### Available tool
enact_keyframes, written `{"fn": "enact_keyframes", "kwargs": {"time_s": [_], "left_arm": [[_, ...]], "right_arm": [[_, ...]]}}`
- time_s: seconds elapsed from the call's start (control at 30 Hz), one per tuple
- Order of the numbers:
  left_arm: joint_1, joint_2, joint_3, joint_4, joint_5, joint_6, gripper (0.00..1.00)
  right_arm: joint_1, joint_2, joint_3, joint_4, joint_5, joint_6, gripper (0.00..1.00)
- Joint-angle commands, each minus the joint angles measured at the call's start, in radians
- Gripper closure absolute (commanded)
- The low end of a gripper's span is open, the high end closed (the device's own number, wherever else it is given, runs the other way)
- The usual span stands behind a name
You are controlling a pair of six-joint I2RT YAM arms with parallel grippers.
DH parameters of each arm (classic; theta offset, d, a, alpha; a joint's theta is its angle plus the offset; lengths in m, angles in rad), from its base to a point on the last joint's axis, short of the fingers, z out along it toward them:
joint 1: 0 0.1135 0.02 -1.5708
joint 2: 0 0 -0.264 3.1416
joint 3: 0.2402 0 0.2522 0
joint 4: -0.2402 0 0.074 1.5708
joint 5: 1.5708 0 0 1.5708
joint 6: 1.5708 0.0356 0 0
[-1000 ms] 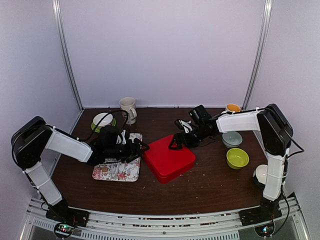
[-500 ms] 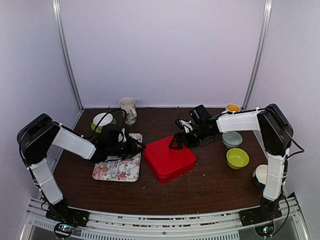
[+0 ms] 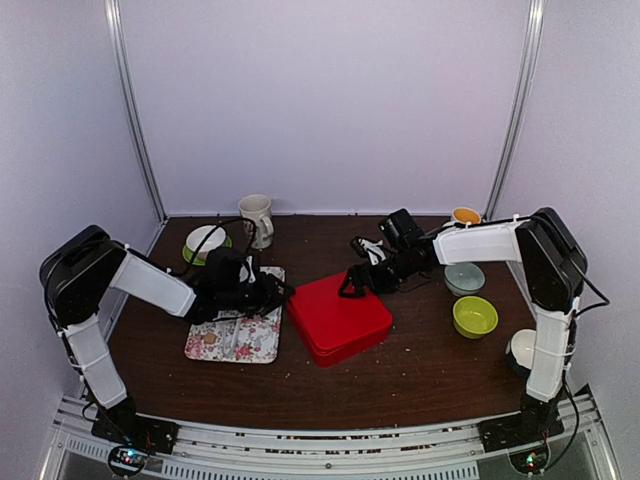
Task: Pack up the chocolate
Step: Rotate the packed packing box at the center of the board.
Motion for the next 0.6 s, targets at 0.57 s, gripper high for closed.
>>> {"fn": "enact_keyframes", "kwargs": {"time_s": [0.57], "left_arm": [[0.053, -0.099, 0.356, -0.638, 0.080, 0.643, 0.18]], "right_arm": [[0.017, -0.351, -0.205, -0.091, 0.322, 0.067, 0.00]]}}
